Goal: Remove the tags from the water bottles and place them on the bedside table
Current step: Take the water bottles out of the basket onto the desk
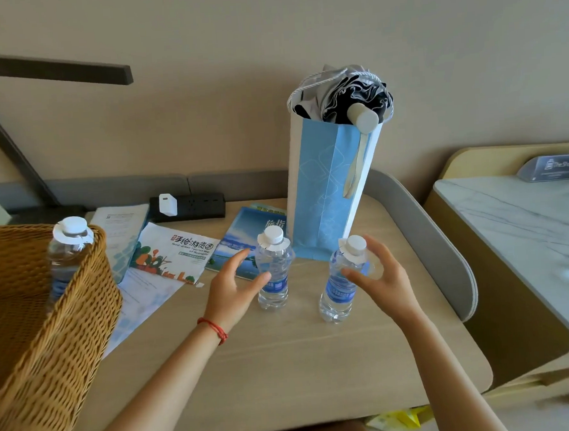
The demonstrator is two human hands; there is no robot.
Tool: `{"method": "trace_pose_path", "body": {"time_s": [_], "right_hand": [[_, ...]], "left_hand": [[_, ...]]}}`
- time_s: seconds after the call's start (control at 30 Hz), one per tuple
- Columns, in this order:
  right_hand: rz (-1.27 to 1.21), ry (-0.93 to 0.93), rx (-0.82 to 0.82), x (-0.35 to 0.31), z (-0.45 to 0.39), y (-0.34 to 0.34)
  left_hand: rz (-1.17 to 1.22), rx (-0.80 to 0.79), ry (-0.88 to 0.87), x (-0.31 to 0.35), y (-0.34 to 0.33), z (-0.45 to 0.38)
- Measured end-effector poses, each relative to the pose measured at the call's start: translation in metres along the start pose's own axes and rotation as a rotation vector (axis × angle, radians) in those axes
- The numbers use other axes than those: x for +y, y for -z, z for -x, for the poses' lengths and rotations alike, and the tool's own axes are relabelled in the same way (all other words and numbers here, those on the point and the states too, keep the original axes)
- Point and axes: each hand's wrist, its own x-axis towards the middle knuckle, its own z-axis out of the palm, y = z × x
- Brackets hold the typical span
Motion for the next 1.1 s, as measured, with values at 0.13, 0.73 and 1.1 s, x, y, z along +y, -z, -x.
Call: {"method": "trace_pose_path", "body": {"time_s": [0.13, 0.73, 1.1], "right_hand": [[0.053, 0.017, 0.106, -0.009, 0.004, 0.0], [0.362, 0.217, 0.186, -0.145, 0.096, -0.135], [0.227, 0.263, 0.067, -0.225, 0.118, -0.247]], "left_hand": [[-0.154, 0.018, -0.106, 0.001, 0.014, 0.009], [-0.677, 0.0, -0.422, -0.007, 0.182, 0.044], [-0.727, 0.074, -0.381, -0.041, 0.317, 0.068]]}}
